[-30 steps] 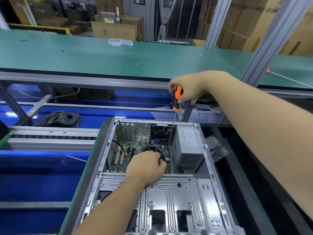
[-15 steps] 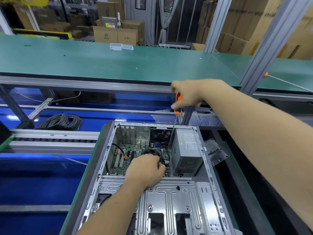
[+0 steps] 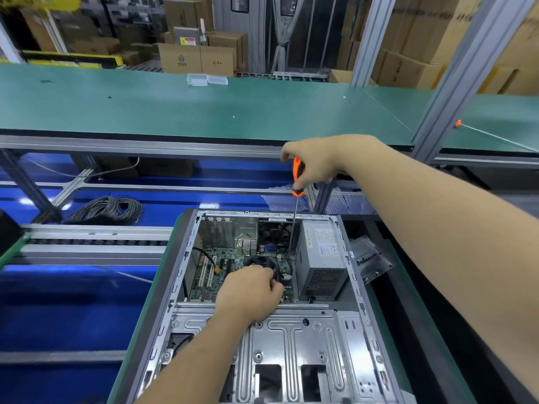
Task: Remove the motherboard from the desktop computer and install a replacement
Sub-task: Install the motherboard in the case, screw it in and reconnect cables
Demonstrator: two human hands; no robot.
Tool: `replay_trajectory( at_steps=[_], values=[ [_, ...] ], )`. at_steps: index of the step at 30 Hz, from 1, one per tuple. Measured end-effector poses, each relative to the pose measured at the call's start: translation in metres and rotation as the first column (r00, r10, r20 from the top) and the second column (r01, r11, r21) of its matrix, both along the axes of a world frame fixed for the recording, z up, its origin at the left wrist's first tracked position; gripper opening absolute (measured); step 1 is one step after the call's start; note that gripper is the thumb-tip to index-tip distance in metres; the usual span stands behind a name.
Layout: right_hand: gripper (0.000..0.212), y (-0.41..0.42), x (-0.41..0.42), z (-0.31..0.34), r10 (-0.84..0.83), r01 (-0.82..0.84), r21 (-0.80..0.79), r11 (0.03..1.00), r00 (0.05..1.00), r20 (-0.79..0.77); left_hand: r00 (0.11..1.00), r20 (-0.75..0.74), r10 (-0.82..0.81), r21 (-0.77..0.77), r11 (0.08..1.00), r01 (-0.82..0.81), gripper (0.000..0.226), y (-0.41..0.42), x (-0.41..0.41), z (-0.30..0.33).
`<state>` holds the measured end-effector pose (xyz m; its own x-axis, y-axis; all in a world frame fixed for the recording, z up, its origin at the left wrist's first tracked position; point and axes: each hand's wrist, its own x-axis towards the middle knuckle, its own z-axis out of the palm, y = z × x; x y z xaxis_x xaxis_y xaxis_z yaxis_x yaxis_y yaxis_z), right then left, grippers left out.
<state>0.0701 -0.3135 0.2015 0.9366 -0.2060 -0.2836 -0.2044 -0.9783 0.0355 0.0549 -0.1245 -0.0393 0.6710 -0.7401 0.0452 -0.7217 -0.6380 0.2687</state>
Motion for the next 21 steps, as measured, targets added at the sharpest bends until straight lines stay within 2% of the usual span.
replay_trajectory(
  at_steps=[2,3,5,7,9,10,12,14,17,18,20,21],
  values=[
    [0.047,0.002,-0.001,0.002,-0.041,0.046,-0.106,0.993,0.998,0.049,1.000,0.007,0.006,0.002,1.000,-0.006,0.030,0.001,-0.001,0.002],
    [0.044,0.001,0.001,0.002,-0.017,0.024,-0.133,0.991,0.998,0.056,1.000,0.011,0.006,0.005,1.000,-0.006,0.030,0.001,-0.002,0.002],
    [0.017,-0.002,0.002,0.002,0.032,-0.031,-0.040,0.999,0.999,0.024,1.000,0.018,0.004,0.008,1.000,-0.004,0.031,0.002,-0.002,0.001],
    [0.029,-0.002,0.000,0.004,0.013,-0.013,0.017,1.000,1.000,-0.019,1.000,0.026,0.010,0.005,1.000,-0.010,0.032,0.001,-0.003,0.002],
    [0.043,-0.003,-0.001,0.003,-0.026,0.029,-0.064,0.998,0.998,0.049,0.999,0.034,0.011,0.012,1.000,-0.011,0.033,0.001,-0.003,0.003],
    [0.041,-0.005,0.001,0.002,0.000,0.008,-0.101,0.995,0.996,0.085,0.999,0.033,0.011,0.014,1.000,-0.012,0.033,0.001,-0.003,0.002],
    [0.016,-0.009,0.004,-0.001,0.034,-0.032,-0.025,0.999,0.997,0.071,1.000,0.029,0.009,0.014,1.000,-0.009,0.033,0.002,-0.003,0.002],
    [0.029,-0.008,0.002,0.003,0.003,-0.003,0.047,0.999,1.000,-0.007,1.000,0.028,0.011,0.014,1.000,-0.012,0.033,0.001,-0.002,0.003],
    [0.048,-0.009,0.003,0.003,-0.054,0.055,-0.060,0.997,0.998,0.009,1.000,0.025,0.015,0.023,1.000,-0.016,0.033,0.001,-0.001,0.002],
    [0.040,-0.011,0.005,0.001,-0.011,0.014,-0.086,0.996,0.999,0.032,1.000,0.023,0.019,0.024,1.000,-0.019,0.032,0.001,-0.001,0.002],
    [0.018,-0.012,0.004,-0.002,0.063,-0.063,-0.019,0.998,0.997,0.043,1.000,0.016,0.021,0.023,1.000,-0.021,0.031,0.001,-0.001,0.002],
    [0.024,-0.011,0.003,-0.002,0.054,-0.055,0.030,0.998,0.998,0.034,1.000,0.016,0.021,0.024,0.999,-0.021,0.031,0.001,-0.001,0.002]
  ],
)
